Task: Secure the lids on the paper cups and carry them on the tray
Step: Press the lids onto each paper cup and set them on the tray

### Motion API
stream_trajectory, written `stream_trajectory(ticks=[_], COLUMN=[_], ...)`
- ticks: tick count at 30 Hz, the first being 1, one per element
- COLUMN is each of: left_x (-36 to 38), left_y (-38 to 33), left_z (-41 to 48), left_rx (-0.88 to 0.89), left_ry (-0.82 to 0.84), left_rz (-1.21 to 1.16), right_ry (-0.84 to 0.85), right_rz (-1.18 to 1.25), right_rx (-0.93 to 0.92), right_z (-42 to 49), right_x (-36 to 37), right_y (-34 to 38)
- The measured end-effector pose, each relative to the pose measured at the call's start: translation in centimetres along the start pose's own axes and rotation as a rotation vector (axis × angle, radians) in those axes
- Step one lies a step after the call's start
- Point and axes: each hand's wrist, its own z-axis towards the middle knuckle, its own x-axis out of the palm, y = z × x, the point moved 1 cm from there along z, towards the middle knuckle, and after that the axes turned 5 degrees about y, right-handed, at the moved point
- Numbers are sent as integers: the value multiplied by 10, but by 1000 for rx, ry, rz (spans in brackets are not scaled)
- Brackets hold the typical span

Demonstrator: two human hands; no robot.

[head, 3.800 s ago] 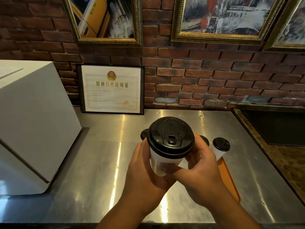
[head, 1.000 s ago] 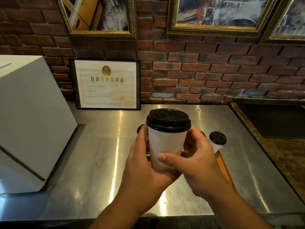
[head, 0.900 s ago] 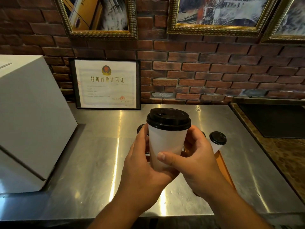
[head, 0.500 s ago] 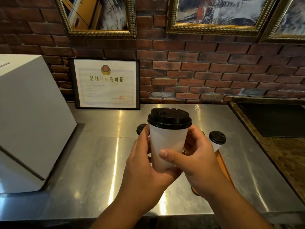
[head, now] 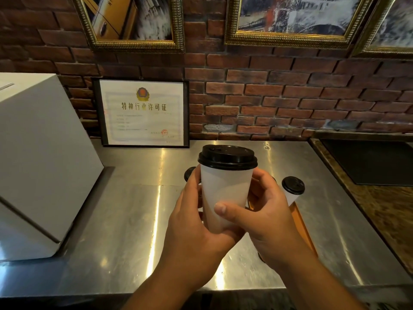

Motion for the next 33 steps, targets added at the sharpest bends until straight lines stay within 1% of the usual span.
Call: stream_trajectory(ticks=[4, 8, 12, 18, 26, 33], left_x=[-1, 0, 2, 0, 3, 0], left_y=[-1, -2, -2, 0, 3, 1], left_z=[1, -1, -2, 0, 4, 6], left_rx=[4, 22, 1, 25, 22, 30], left_ry=[-20, -9, -28, -28, -14, -26], left_rz=[-21, -10, 33, 31, 42, 11], right_ry=[44, 23, 17, 106, 54, 113], right_rz=[16, -5, -25, 16, -44, -17], right_rx=[14, 7, 1, 24, -8, -6], right_z=[0, 0, -1, 0, 1, 3], right_x=[-2, -1, -2, -4, -5, -11], right_y=[2, 3, 3, 3, 0, 4])
